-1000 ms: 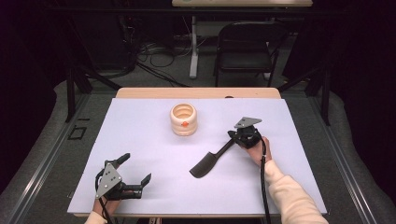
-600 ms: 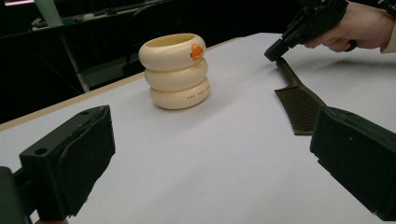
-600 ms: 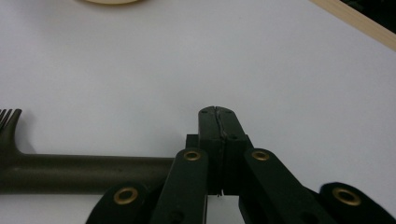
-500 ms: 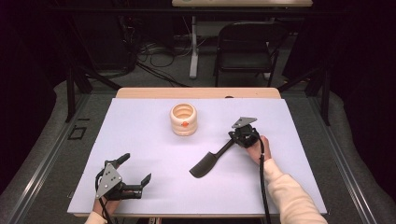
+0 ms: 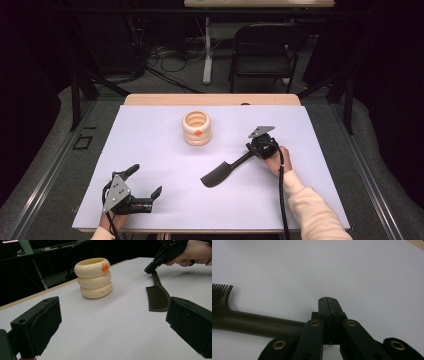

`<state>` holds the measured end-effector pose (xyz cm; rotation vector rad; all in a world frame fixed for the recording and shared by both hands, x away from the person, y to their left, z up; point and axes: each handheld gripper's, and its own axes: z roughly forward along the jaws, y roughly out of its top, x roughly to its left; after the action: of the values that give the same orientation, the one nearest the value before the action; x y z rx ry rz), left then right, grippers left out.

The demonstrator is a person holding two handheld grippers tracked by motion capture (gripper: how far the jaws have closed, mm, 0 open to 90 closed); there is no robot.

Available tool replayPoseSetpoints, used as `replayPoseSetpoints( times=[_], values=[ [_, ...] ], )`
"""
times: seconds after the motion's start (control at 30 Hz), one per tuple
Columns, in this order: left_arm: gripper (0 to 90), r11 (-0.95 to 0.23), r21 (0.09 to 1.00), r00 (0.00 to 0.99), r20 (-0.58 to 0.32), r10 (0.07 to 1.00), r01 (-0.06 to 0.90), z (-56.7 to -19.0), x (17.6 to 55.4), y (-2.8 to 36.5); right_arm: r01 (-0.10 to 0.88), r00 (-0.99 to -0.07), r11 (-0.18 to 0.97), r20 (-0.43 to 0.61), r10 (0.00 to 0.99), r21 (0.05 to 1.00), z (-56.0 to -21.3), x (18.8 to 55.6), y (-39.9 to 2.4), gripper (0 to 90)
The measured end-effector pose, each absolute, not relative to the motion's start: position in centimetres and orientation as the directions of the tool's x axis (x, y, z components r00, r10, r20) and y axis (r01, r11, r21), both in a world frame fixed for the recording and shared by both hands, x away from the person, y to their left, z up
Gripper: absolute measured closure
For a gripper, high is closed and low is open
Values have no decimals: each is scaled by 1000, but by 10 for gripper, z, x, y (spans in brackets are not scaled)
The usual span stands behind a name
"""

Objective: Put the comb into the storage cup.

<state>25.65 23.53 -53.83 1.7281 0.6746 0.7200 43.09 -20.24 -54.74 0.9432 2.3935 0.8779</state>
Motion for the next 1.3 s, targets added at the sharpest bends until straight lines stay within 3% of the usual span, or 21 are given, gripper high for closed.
replayPoseSetpoints(
  times=[1.3],
  values=[
    [0,-254,963,655,138,743,85,-538,257,235,545,-694,620,-112,712,564,-541,408,-205,900]
  ],
)
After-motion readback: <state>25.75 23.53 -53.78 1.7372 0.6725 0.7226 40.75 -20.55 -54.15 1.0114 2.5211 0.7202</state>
